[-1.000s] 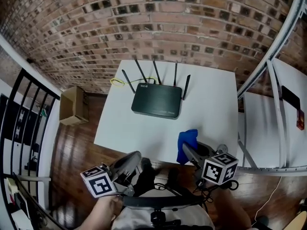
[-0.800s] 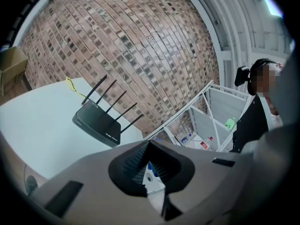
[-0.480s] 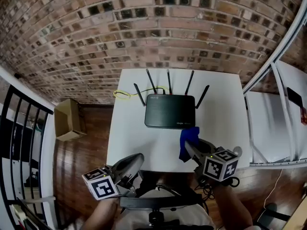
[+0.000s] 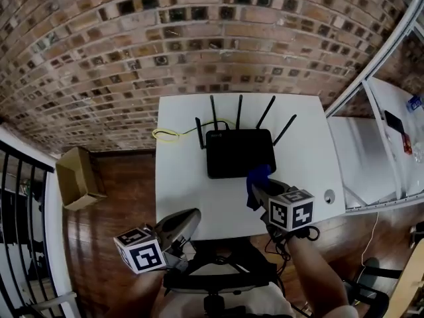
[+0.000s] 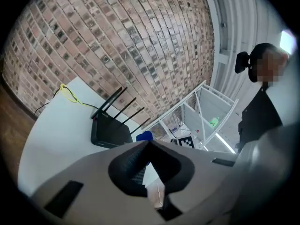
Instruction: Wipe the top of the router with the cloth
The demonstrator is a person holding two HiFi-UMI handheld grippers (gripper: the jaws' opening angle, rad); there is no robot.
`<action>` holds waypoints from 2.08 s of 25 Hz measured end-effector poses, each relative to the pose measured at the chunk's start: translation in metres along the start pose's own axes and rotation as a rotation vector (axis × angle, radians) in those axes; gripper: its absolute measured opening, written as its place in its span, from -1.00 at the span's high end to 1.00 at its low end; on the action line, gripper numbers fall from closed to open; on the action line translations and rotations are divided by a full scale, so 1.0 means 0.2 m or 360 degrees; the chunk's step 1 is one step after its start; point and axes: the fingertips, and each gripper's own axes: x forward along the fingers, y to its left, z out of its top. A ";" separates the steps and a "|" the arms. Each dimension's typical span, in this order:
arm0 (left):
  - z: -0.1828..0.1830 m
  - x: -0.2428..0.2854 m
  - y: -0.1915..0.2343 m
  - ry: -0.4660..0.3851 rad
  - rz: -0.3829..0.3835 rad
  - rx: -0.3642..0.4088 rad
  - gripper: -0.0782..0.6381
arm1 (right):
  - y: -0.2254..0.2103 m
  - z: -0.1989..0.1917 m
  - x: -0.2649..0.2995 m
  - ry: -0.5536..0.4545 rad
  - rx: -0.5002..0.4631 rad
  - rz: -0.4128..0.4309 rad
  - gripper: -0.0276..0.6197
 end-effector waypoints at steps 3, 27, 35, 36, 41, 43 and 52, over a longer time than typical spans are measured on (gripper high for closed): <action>0.02 0.00 0.03 -0.0011 -0.0008 0.0003 0.75 | 0.00 0.06 0.13 0.0034 -0.0049 -0.0014 0.59; 0.10 0.10 0.20 -0.0118 0.0092 -0.0121 0.75 | 0.06 0.34 1.15 0.0528 -0.0307 0.0021 0.59; 0.08 0.19 0.22 -0.0070 0.0096 -0.0119 0.75 | -0.18 0.34 1.07 0.0510 -0.0192 -0.0048 0.59; 0.08 0.21 0.22 -0.0058 0.0089 -0.0121 0.75 | -0.22 0.35 1.06 0.0507 -0.0173 -0.0066 0.59; 0.07 0.29 0.19 -0.0010 0.0041 -0.0127 0.75 | -0.38 0.35 0.98 0.0490 -0.0098 -0.0138 0.59; 0.06 0.32 0.17 0.0006 0.0034 -0.0135 0.75 | -0.44 0.35 0.95 0.0487 -0.0078 -0.0166 0.59; 0.01 0.37 0.13 0.0070 0.0039 -0.0120 0.75 | -0.69 0.30 0.80 0.0484 -0.0042 -0.0334 0.59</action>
